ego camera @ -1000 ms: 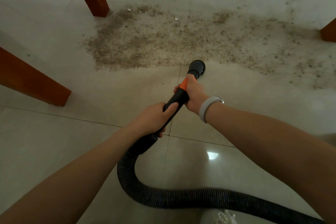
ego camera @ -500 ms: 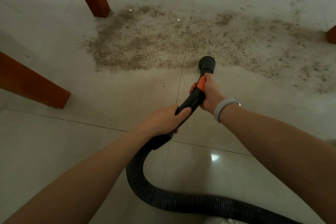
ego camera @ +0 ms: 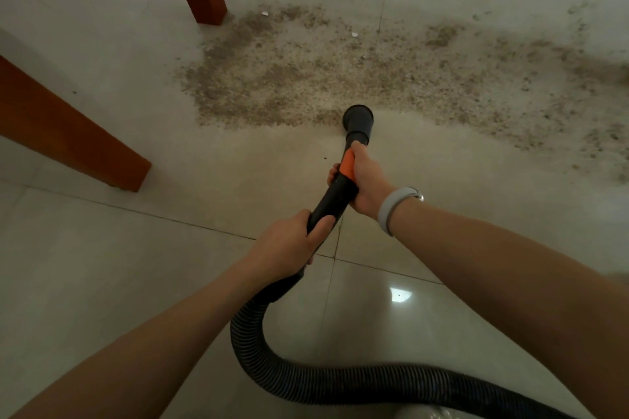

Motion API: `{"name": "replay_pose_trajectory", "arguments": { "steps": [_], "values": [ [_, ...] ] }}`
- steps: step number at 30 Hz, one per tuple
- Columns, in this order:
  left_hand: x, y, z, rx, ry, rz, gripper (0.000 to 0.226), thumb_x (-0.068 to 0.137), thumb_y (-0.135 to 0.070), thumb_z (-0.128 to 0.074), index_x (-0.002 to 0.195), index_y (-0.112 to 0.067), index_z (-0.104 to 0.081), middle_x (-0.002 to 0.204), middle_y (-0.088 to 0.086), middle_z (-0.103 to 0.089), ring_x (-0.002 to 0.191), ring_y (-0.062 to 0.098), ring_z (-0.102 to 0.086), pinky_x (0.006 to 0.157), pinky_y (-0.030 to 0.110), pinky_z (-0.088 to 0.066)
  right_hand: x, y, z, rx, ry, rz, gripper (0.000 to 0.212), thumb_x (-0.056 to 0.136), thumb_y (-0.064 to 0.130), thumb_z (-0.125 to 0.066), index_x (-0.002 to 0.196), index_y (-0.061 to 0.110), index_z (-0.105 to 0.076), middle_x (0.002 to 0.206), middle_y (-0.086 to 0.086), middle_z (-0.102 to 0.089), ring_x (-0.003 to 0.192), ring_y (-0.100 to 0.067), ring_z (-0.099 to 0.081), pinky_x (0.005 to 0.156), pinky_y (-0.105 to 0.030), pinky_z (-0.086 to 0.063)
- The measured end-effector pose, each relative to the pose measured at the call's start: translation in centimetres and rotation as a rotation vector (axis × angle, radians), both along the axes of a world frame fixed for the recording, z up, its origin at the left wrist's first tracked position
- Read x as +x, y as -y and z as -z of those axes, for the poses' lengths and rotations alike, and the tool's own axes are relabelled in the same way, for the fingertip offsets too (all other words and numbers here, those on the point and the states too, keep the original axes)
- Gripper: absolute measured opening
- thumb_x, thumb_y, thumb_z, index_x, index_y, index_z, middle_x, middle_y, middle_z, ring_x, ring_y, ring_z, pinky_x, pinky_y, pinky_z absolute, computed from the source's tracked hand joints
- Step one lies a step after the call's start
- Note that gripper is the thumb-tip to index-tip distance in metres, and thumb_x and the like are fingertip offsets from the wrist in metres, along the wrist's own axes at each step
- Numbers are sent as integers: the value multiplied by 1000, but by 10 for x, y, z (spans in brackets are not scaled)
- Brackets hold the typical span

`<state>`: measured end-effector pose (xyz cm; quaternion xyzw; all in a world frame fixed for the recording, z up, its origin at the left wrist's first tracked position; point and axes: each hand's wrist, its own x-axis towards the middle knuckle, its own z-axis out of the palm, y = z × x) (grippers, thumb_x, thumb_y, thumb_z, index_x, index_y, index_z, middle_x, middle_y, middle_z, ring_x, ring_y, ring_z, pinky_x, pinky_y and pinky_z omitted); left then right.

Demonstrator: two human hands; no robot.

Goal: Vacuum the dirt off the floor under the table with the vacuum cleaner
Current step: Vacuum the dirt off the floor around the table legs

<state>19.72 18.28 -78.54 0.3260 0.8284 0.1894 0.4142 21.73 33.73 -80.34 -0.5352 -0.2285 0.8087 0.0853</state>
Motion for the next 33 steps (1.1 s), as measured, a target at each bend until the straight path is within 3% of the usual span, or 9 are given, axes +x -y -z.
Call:
{"name": "replay_pose_trajectory", "arguments": {
  "steps": [5,9,15,22,27,33],
  "values": [
    [-4,18,3,2,8,-77,39,97,-50,-34,96,-15,-50,70,4,-66,62,20,-64,66,37,-55,-16,24,0,209,158,-139,25,96,34,-49,89,10,-49,66,-6,-50,50,-20,-52,53,-32,-49],
    [-10,30,4,23,14,-150,39,97,-49,-35,95,-13,-51,69,4,-66,62,23,-66,64,37,-56,-26,44,-3,284,138,-198,18,93,25,-55,101,11,-46,72,-5,-50,50,-18,-53,49,-29,-51],
    [-11,43,6,26,22,-212,38,97,-49,-35,94,-13,-50,69,5,-65,60,23,-66,62,35,-55,-34,67,-1,362,159,-235,34,92,25,-55,121,10,-44,85,-7,-53,53,-20,-54,43,-24,-50],
    [-13,56,10,39,-31,-290,35,97,-50,-35,86,-19,-47,67,3,-64,58,18,-63,62,34,-54,-46,81,-4,395,130,-349,31,95,27,-49,120,9,-46,77,-5,-50,48,-17,-52,41,-23,-51],
    [-22,64,9,69,16,-397,37,96,-51,-35,88,-18,-49,69,4,-66,60,18,-64,64,36,-55,-64,91,-9,406,90,-400,18,95,26,-49,107,13,-45,75,-4,-49,51,-18,-51,43,-24,-50],
    [-29,77,11,95,81,-490,32,96,-49,-39,87,-20,-50,71,1,-67,66,18,-66,69,34,-55,-84,102,-8,438,57,-471,19,95,27,-50,106,13,-45,74,-4,-50,51,-18,-53,48,-28,-52]
  ]
}}
